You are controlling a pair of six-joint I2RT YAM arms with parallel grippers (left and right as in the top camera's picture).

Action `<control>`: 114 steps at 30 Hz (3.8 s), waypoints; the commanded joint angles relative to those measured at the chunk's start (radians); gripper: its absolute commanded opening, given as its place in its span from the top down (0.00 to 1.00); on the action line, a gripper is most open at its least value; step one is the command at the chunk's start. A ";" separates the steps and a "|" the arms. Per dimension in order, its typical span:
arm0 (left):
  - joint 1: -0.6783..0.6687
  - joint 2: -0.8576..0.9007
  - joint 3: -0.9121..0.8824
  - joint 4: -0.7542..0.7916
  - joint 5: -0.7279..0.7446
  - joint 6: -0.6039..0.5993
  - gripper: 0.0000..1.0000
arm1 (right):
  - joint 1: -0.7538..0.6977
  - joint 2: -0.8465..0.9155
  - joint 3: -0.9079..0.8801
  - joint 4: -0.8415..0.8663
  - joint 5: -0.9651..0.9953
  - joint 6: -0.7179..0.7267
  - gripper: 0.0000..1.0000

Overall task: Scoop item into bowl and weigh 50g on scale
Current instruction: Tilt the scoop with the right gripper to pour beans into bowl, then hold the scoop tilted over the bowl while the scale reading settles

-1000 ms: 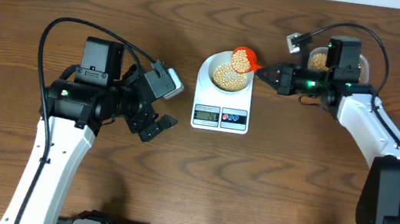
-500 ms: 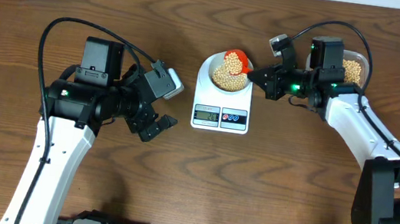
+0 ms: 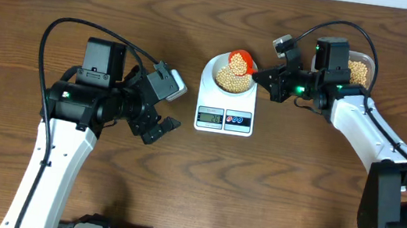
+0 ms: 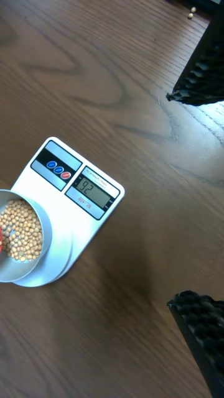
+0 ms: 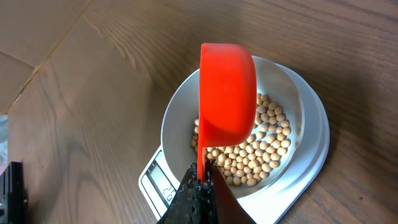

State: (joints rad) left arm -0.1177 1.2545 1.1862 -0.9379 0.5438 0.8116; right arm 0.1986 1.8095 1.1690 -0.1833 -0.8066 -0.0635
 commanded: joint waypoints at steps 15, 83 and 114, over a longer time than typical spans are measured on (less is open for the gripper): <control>0.005 -0.014 0.016 -0.003 -0.002 -0.005 0.02 | 0.007 0.008 -0.005 0.008 0.014 -0.048 0.99; 0.005 -0.014 0.016 -0.003 -0.002 -0.005 0.02 | 0.006 0.008 -0.005 0.033 0.079 -0.047 0.99; 0.005 -0.014 0.016 -0.003 -0.002 -0.005 0.02 | 0.006 0.008 -0.005 0.041 0.079 -0.134 0.99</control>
State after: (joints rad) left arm -0.1177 1.2545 1.1862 -0.9379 0.5438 0.8116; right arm 0.1986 1.8095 1.1690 -0.1448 -0.7242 -0.1741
